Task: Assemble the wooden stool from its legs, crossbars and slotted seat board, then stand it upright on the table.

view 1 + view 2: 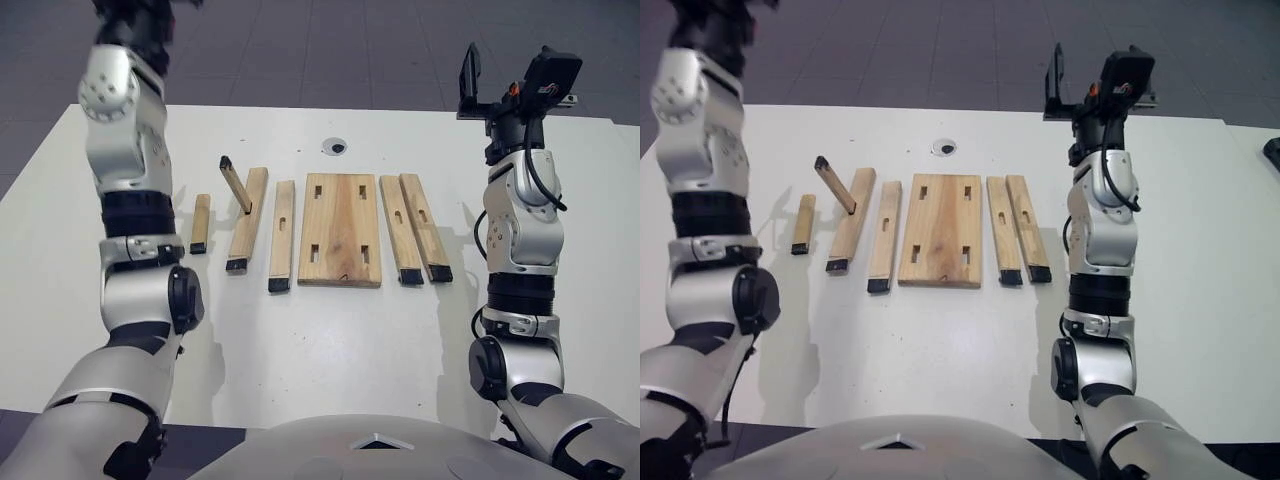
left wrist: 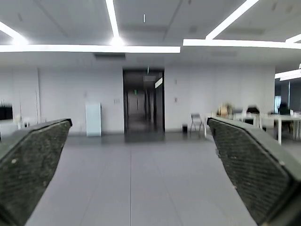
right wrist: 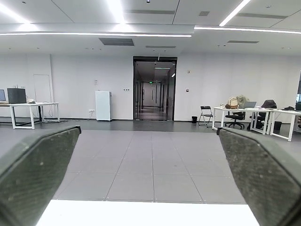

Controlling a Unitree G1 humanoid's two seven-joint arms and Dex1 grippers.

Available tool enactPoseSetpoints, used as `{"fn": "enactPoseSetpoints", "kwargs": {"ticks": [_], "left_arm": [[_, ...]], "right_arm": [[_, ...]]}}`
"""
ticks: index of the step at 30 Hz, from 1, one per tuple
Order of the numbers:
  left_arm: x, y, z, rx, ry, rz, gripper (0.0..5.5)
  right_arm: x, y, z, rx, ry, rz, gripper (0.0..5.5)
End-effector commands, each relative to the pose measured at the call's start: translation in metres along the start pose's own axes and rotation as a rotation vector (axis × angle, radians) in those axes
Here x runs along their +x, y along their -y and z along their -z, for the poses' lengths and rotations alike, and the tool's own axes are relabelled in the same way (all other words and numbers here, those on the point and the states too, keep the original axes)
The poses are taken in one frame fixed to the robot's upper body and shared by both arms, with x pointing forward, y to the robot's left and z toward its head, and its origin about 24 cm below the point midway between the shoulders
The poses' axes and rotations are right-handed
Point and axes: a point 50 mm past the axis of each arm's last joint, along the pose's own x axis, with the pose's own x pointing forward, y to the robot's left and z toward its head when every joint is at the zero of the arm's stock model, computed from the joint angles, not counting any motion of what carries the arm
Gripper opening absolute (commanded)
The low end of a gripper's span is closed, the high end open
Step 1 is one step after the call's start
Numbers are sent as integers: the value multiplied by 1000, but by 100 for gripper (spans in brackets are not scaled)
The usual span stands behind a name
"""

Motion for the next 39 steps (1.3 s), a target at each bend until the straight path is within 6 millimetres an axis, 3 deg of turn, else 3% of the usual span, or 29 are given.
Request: {"fn": "enactPoseSetpoints", "kwargs": {"ticks": [1,4,8,10,11,12,15,19,24,26,29,31,35,37,39], "left_arm": [[4,5,16,50,-69,13,537],[-27,10,83,135,-341,43,537],[-116,21,175,173,-740,127,537],[-158,23,202,188,-894,158,537],[-168,26,208,175,-917,169,537],[-171,29,209,151,-913,182,537],[-153,35,203,104,-842,172,537],[-146,29,199,148,-815,153,537],[-157,1,198,145,-834,32,537],[-149,-14,189,145,-781,-60,537],[-118,-25,161,114,-612,-143,537],[-89,-25,132,95,-458,-161,537],[-53,-9,83,54,-247,-119,537],[-50,6,80,38,-239,-55,537],[-61,19,97,88,-316,-1,537]], "right_arm": [[2,3,-6,0,26,15,540],[1,1,-5,3,24,17,540],[1,1,-3,6,17,21,540],[1,2,-3,7,14,23,540],[2,3,-2,8,12,23,540],[2,3,-2,7,11,22,540],[2,4,-2,2,9,20,540],[3,2,-2,3,9,10,540],[2,2,-1,0,8,9,540],[1,2,-1,-3,8,11,540],[0,3,-1,-10,8,15,540],[-1,4,0,-12,6,16,540],[-1,4,1,-13,5,17,540],[-2,4,1,-12,5,19,540],[-1,3,1,-9,6,20,540]]}}
